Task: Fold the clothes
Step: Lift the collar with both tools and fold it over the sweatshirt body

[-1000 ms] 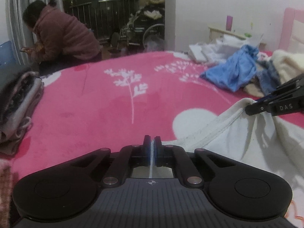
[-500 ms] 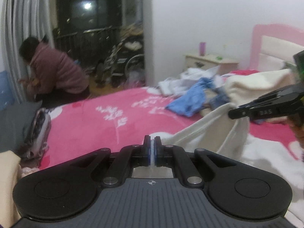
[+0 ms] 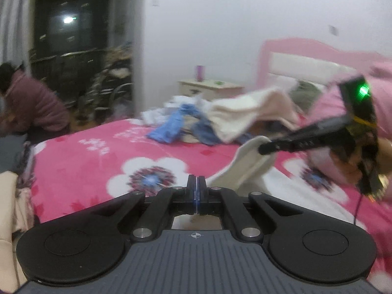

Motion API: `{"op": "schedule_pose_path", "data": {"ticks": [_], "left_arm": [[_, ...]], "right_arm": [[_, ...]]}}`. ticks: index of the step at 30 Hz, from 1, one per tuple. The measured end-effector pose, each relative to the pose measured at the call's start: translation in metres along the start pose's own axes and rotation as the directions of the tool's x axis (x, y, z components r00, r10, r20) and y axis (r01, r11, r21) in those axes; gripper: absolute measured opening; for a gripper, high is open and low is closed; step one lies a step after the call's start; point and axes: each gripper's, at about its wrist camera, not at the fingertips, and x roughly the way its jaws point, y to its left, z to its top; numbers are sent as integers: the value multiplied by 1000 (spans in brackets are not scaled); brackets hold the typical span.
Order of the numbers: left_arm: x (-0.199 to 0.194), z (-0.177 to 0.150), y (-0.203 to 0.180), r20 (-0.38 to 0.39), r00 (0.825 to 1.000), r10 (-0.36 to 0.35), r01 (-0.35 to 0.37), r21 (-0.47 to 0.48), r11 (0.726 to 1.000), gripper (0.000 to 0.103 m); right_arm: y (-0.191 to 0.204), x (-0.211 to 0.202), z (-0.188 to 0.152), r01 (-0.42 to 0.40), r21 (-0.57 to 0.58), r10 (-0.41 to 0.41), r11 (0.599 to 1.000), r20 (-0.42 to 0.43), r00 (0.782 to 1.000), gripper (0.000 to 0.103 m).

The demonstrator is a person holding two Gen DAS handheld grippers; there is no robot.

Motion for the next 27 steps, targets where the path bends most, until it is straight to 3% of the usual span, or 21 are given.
{"op": "schedule_pose_path", "data": {"ticks": [5,9,11,14,16,19,21,23,24,27], "left_arm": [[-14,-21,-33,-55,991,-122,125,50,991,0],[-4,-43,-43,-149,976,-159,165,33,986,0],[10,-55,-37,-241,951,-193,186,-51,981,0],[27,-73,-22,-347,909,-229,158,-221,962,0],[35,-83,-8,-378,893,-243,116,-328,937,6],[37,-93,11,-377,893,-246,59,-444,894,20],[36,-98,23,-360,901,-243,25,-515,857,27],[34,-104,37,-336,913,-230,-10,-583,813,34],[33,-107,44,-326,919,-220,-30,-616,788,36],[32,-117,68,-302,938,-172,-103,-716,691,40]], "right_arm": [[8,-37,-40,-29,34,30,999,-24,999,10],[10,-55,-68,-26,67,29,997,-53,998,10],[8,-57,-80,-6,70,11,998,-67,998,10],[4,-52,-94,17,31,-13,999,-106,994,12],[-1,-48,-101,24,10,-23,1000,-141,990,22],[-13,-49,-109,18,50,-8,999,-195,981,37],[-23,-51,-114,15,100,7,995,-223,975,38],[-45,-52,-119,-1,274,66,962,-228,972,41],[-58,-51,-121,-11,378,102,926,-221,970,42],[-95,-44,-132,-35,659,192,752,-169,967,43]]}}
